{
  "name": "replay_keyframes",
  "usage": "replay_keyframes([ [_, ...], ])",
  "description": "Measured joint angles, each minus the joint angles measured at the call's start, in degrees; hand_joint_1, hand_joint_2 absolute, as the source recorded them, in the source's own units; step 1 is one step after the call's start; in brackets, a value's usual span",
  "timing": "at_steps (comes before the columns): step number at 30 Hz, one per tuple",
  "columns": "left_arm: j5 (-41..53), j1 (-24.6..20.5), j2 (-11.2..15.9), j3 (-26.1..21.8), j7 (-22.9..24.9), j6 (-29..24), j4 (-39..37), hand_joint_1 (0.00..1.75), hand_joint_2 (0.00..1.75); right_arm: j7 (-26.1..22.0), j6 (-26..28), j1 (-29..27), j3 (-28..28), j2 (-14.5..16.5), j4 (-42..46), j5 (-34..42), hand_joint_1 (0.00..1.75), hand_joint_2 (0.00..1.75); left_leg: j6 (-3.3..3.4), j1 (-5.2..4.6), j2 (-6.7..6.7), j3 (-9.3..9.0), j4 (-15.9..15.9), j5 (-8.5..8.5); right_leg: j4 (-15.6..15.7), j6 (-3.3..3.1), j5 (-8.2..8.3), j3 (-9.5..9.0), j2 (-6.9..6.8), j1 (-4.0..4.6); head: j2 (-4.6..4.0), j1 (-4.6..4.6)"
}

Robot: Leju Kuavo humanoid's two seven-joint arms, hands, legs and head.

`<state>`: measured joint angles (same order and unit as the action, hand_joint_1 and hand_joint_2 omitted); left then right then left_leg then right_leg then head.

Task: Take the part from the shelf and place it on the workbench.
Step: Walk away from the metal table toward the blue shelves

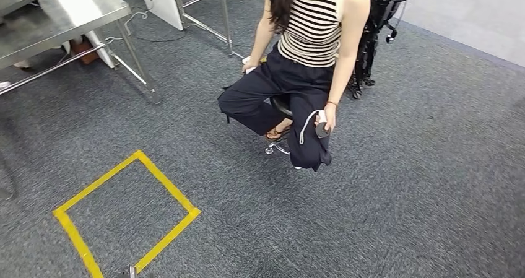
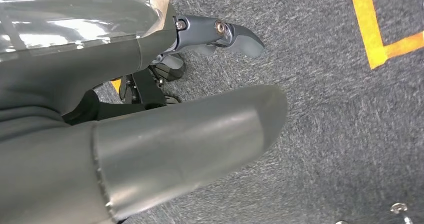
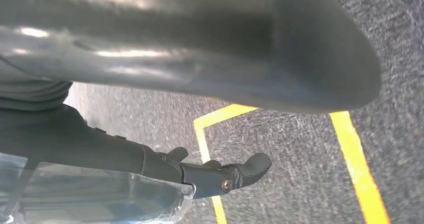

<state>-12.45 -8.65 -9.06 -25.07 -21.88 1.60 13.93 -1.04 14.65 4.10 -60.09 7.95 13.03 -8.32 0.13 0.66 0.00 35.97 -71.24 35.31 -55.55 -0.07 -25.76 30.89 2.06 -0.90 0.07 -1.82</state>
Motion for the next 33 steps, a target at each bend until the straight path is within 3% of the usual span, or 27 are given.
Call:
replay_keyframes([
  [1,0.0,0.0,0.0,0.0,0.0,0.0,0.0,0.0,0.0,0.0,-0.1,0.0,-0.1,0.0,0.0,0.0,0.0,0.0,0.07,0.12,-0.31,-1.18,2.6,-1.99,-0.1,0.05,0.02,-0.01,0.78,-0.01,0.0,-0.02],
  [3,0.0,0.0,0.2,0.0,-0.1,0.0,0.0,0.0,0.0,-0.1,-0.3,0.0,-0.2,0.1,0.0,-0.1,0.0,0.0,0.28,0.46,-2.54,-4.6,9.9,-5.84,-0.5,0.23,0.02,0.14,2.21,0.12,0.0,-0.11],
  [5,-0.1,0.0,0.3,0.0,-0.3,0.0,-0.1,0.0,0.0,-0.2,-0.5,0.1,-0.2,0.2,0.0,-0.3,0.0,0.0,0.53,0.55,-4.27,-6.22,13.8,-6.99,-0.8,0.8,0.17,0.69,3.41,0.23,0.0,-0.13],
  [6,-0.2,0.0,0.4,0.0,-0.3,0.0,-0.1,0.0,0.0,-0.2,-0.6,0.1,-0.2,0.2,0.0,-0.4,0.0,0.0,0.73,0.4,-4.18,-6.23,14.0,-6.88,-0.9,1.26,0.35,1.01,3.99,0.2,0.0,-0.11],
  [7,-0.3,0.0,0.4,0.0,-0.4,0.1,-0.1,0.0,0.0,-0.2,-0.6,0.0,-0.2,0.2,0.0,-0.5,0.0,0.0,1.06,0.3,-3.56,-6.15,14.1,-7.06,-0.8,1.71,0.56,1.4,4.54,0.04,0.0,-0.07],
  [9,-0.5,0.0,0.4,0.0,-0.7,0.2,-0.1,0.0,0.0,-0.2,-0.6,-0.1,-0.2,0.1,-0.1,-0.6,0.0,0.0,1.95,0.27,-2.22,-6.16,14.6,-7.59,-2.0,2.13,0.01,2.5,3.33,-0.02,0.0,0.1],
  [10,-0.5,0.0,0.4,0.0,-0.7,0.3,-0.1,0.0,0.0,-0.2,-0.6,-0.1,-0.2,0.1,-0.1,-0.7,0.0,0.0,2.38,0.28,-1.45,-6.15,14.9,-7.83,-4.0,2.03,-1.11,3.65,1.97,0.06,0.0,0.33],
  [12,-0.5,0.3,0.4,0.0,-0.9,0.4,-0.1,0.0,0.0,-0.2,-0.6,0.0,-0.2,0.1,-0.1,-0.7,0.0,0.0,2.84,0.04,0.21,-5.95,15.1,-7.98,-11.4,1.6,-4.63,7.14,-0.66,0.12,0.0,0.81],
  [14,-0.3,0.5,0.5,0.0,-0.9,0.4,-0.2,0.0,0.0,-0.1,-0.6,0.0,-0.2,0.1,-0.2,-0.7,0.0,0.0,2.93,-0.17,1.97,-5.75,15.0,-8.0,-17.6,1.81,-6.88,9.77,-1.36,0.0,0.0,0.92],
  [15,-0.2,0.6,0.5,0.0,-0.8,0.4,-0.2,0.0,0.0,-0.1,-0.5,-0.1,-0.2,0.1,-0.2,-0.6,0.0,0.0,2.93,-0.21,2.75,-5.71,15.0,-8.01,-17.7,2.21,-6.76,9.49,-1.56,-0.07,0.0,0.94],
  [17,0.1,0.5,0.5,0.0,-0.7,0.6,-0.2,0.0,0.0,0.0,-0.5,-0.2,-0.2,0.0,-0.2,-0.5,0.0,0.0,2.83,-0.24,4.08,-5.81,15.0,-7.97,-11.0,3.13,-4.46,5.3,-2.77,-0.18,0.0,0.99],
  [18,0.2,0.5,0.5,0.0,-0.7,0.7,-0.2,0.0,0.0,0.0,-0.5,-0.1,-0.2,0.0,-0.2,-0.4,0.0,0.0,2.67,-0.39,4.66,-5.91,14.9,-7.88,-6.6,3.24,-3.27,2.73,-4.29,-0.15,0.0,1.04],
  [20,0.4,0.5,0.5,0.0,-0.6,0.9,-0.2,0.0,0.0,0.0,-0.4,0.1,-0.2,0.0,-0.2,-0.1,0.0,0.0,2.07,-0.66,5.74,-6.19,14.8,-7.68,-1.3,2.73,-1.83,-0.27,-6.27,0.05,0.0,0.91],
  [21,0.5,0.4,0.5,0.1,-0.6,0.9,-0.2,0.0,0.0,0.0,-0.4,0.1,-0.2,0.0,-0.2,-0.1,0.0,0.0,1.71,-0.73,6.25,-6.32,14.8,-7.61,-0.8,2.26,-1.67,-0.4,-6.43,0.21,0.0,0.85],
  [22,0.5,0.4,0.5,0.1,-0.5,0.9,-0.2,0.0,0.0,0.0,-0.3,0.1,-0.3,0.0,-0.2,0.0,0.0,0.0,1.33,-0.66,6.79,-6.46,14.9,-7.58,-0.7,1.88,-1.49,-0.25,-5.72,0.32,0.0,0.75],
  [23,0.6,0.2,0.4,0.1,-0.5,0.9,-0.2,0.0,0.0,0.0,-0.3,0.1,-0.4,0.0,-0.3,0.1,0.0,0.0,0.92,-0.48,6.64,-6.48,14.7,-7.39,-0.6,1.46,-1.31,-0.22,-5.09,0.24,0.0,0.73],
  [25,0.7,0.1,0.4,0.1,-0.4,0.9,-0.2,0.0,0.0,0.0,-0.1,0.1,-0.6,0.0,-0.3,0.2,0.0,0.0,0.21,-0.13,4.08,-5.61,12.4,-5.38,-0.3,0.67,-0.85,-0.37,-3.86,-0.03,0.0,0.5],
  [27,0.8,0.1,0.4,0.2,-0.4,0.8,-0.3,0.0,0.0,0.0,0.0,0.1,-0.8,0.1,-0.3,0.3,0.0,0.0,-0.17,0.07,0.93,-2.74,6.0,-1.38,-0.3,0.19,-0.54,-0.29,-2.59,-0.05,0.0,0.15],
  [29,0.8,0.2,0.4,0.2,-0.3,0.7,-0.3,0.0,0.0,0.0,0.1,0.1,-1.0,0.2,-0.3,0.3,0.0,0.0,-0.2,0.07,0.14,0.31,-0.2,1.04,-0.3,-0.02,-0.4,-0.07,-1.14,0.15,0.0,0.01],
  [30,0.8,0.2,0.4,0.2,-0.3,0.7,-0.3,0.0,0.0,0.0,0.1,0.0,-1.1,0.2,-0.3,0.3,0.0,0.0,-0.12,0.07,0.06,0.78,-0.9,0.61,-0.4,-0.05,-0.37,-0.02,-0.36,0.21,0.0,-0.03],
  [31,0.8,0.2,0.4,0.2,-0.3,0.7,-0.3,0.0,0.0,0.0,0.1,0.0,-1.2,0.3,-0.3,0.3,0.0,0.0,0.01,0.08,-0.08,0.21,0.5,-0.91,-0.5,-0.08,-0.34,-0.03,0.42,0.24,0.0,-0.03],
  [33,0.8,0.1,0.4,0.2,-0.3,0.7,-0.3,0.0,0.0,0.0,0.1,-0.1,-1.2,0.4,-0.3,0.3,0.0,0.0,0.37,0.18,-1.71,-3.07,7.5,-5.13,-0.7,-0.02,-0.34,-0.09,1.94,0.27,0.0,-0.06],
])
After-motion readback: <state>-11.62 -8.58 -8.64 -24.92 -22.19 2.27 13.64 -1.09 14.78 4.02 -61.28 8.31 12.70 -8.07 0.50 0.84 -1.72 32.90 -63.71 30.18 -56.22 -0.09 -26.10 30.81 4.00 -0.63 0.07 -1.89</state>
